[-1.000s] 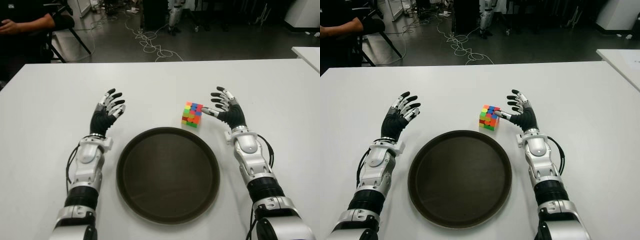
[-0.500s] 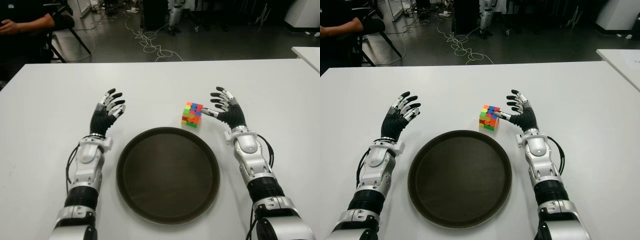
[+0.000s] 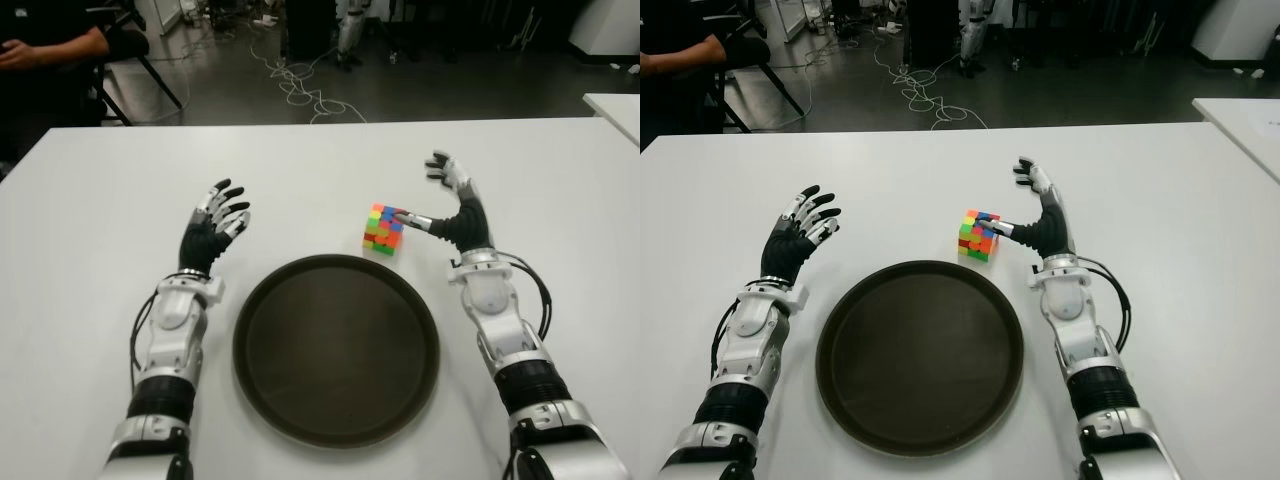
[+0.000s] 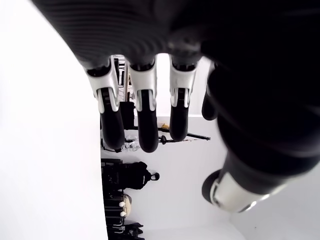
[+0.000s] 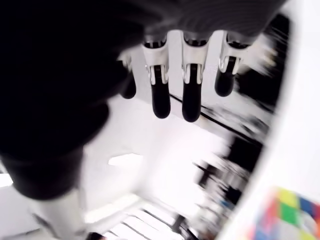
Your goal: Pick up the Rubik's Cube and put it in the plate
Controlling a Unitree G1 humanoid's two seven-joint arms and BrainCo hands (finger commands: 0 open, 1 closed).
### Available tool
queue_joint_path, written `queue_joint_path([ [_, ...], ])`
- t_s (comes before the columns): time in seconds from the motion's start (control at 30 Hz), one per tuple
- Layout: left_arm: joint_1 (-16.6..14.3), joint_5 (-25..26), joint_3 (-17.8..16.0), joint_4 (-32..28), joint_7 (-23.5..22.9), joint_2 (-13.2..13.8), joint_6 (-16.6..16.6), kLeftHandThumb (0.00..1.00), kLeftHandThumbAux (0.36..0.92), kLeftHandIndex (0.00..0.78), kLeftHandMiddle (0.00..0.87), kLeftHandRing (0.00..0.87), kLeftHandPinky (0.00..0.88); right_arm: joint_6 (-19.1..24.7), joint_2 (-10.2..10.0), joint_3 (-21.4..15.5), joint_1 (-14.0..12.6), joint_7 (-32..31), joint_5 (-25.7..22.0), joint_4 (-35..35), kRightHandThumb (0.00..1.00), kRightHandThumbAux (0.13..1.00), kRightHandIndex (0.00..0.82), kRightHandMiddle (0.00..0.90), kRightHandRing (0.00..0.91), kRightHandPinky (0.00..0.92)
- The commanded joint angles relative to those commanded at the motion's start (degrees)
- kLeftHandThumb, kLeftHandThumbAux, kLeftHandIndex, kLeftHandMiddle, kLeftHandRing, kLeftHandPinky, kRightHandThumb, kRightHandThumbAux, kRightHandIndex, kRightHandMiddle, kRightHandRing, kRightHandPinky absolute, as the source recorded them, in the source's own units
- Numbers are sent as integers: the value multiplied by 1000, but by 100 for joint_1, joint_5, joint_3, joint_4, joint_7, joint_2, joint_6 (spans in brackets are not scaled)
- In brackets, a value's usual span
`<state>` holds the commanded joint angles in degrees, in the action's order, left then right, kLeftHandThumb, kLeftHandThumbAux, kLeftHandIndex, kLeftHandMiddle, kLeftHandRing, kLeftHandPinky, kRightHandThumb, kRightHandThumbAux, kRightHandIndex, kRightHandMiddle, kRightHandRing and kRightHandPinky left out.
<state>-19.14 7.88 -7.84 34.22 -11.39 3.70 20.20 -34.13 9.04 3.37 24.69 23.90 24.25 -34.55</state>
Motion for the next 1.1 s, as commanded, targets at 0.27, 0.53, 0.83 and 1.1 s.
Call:
queue_joint_path([
  [0.27,-16,3,-9,68,-66,20,51,139,748,126,204,226,267,-699,327,302,245,1815,1430,135,0,884,148,234,268,305],
  [0.53,-32,-5,-10,127,-136,32,138,135,753,130,205,226,267,-929,567,602,1107,2633,2005,-343,0,889,146,228,256,301],
  [0.83,-26,-35,-24,109,-15,-14,106,143,748,135,210,233,272,-983,539,1169,1822,3699,2482,-1434,0,868,170,229,234,262],
  [1.1,-26,4,-35,124,-2,-34,132,146,747,132,210,237,282,-868,536,1753,2213,3815,2706,-2162,0,849,166,224,226,246],
])
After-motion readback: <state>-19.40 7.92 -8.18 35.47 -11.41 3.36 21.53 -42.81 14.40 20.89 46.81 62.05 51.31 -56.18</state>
